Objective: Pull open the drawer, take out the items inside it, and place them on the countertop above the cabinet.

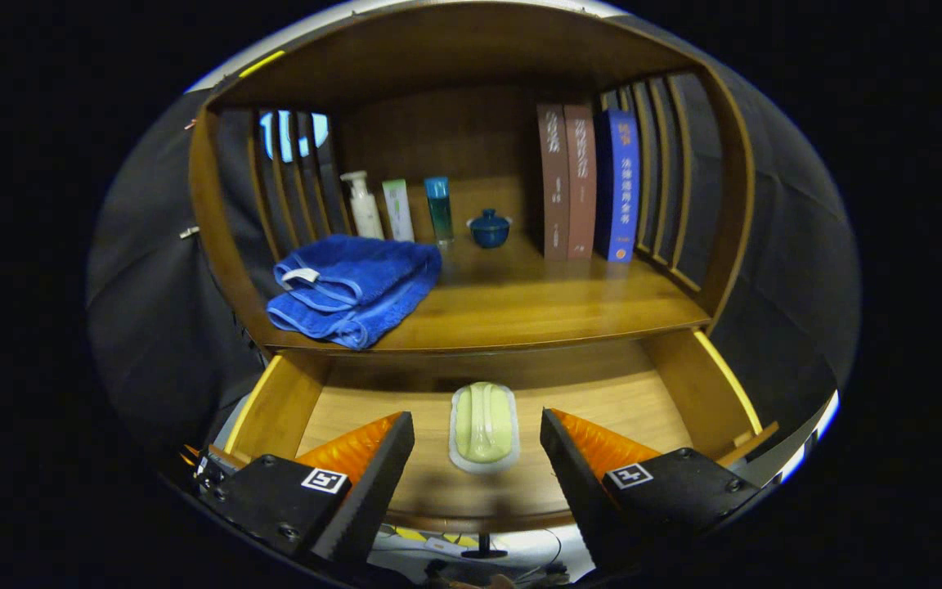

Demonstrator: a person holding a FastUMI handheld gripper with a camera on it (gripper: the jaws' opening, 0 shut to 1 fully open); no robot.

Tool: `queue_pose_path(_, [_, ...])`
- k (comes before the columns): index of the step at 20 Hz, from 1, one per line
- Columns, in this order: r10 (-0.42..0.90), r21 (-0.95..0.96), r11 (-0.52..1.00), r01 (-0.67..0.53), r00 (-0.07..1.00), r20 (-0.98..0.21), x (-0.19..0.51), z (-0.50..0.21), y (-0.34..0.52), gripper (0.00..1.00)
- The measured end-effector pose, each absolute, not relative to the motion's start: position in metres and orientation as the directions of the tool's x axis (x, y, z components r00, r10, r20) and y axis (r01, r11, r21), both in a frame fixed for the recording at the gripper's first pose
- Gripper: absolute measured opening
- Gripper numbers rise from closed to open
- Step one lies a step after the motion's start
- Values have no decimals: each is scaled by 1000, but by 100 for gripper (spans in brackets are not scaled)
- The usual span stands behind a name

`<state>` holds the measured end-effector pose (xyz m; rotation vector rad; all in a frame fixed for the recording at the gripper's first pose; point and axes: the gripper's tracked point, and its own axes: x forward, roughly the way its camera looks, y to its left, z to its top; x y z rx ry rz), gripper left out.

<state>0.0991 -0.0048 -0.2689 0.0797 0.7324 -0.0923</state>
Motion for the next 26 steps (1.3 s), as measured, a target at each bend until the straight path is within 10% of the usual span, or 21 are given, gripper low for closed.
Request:
queue_pose_path(9, [-69,-8,992,129,479,-875,136,-348,-14,98])
queue_pose_path(16, [-75,-23,992,122,446,-892,127,-363,-17,47])
queue_pose_path(17, [-67,-14,992,123,440,-896,132,-381,-18,20])
queue_pose_path(26, [-36,39,992,121,562,-826,116,-331,-15,20])
